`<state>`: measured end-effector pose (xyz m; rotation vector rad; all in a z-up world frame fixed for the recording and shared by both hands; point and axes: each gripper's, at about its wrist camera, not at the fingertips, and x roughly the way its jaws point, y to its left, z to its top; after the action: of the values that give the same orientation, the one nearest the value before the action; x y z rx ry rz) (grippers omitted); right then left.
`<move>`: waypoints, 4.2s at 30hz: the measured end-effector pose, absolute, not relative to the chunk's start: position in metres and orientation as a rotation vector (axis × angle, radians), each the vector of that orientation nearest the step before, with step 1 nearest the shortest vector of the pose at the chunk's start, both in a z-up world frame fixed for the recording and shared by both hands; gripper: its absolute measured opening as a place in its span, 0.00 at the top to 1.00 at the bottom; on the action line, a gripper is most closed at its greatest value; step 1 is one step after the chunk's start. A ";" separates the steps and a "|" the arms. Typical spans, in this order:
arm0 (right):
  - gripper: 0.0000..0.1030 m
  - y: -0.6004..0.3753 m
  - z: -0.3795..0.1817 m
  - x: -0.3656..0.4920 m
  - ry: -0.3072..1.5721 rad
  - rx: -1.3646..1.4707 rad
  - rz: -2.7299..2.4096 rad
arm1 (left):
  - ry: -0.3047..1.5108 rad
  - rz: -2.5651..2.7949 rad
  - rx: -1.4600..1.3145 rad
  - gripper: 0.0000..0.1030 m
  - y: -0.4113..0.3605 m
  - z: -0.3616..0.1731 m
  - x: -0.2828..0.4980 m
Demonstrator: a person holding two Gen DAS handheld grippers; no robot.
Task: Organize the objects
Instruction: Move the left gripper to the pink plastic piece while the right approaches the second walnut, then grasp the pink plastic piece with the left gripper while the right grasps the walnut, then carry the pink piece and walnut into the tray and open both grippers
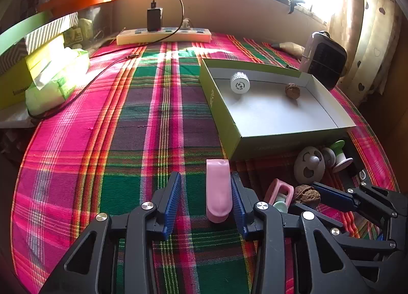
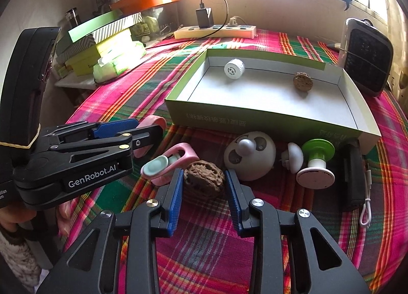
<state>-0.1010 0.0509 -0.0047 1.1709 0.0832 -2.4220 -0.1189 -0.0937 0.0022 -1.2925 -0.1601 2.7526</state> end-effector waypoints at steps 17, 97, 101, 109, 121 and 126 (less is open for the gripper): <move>0.67 0.054 -0.004 -0.100 0.072 1.170 -2.425 | -0.132 2.790 -1.309 0.84 -0.099 0.002 -0.119; 0.67 0.069 0.017 -0.274 0.165 1.202 -2.425 | -0.002 2.687 -1.263 0.84 -0.032 0.018 -0.211; 0.67 0.065 0.014 -0.279 0.177 1.217 -2.413 | 0.016 2.682 -1.273 0.84 -0.030 0.015 -0.213; 0.67 0.062 0.008 -0.284 0.196 1.248 -2.401 | 0.046 2.692 -1.269 0.84 -0.028 0.014 -0.215; 0.67 0.058 0.004 -0.286 0.246 1.266 -2.411 | 0.050 2.689 -1.275 0.83 -0.029 0.014 -0.215; 0.67 0.059 0.005 -0.286 0.248 1.275 -2.409 | 0.049 2.693 -1.276 0.80 -0.029 0.014 -0.215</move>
<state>-0.2857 0.0586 0.0047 1.2753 0.2475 -2.4092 -0.2155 -0.0286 0.0140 -1.2760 0.0494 2.6926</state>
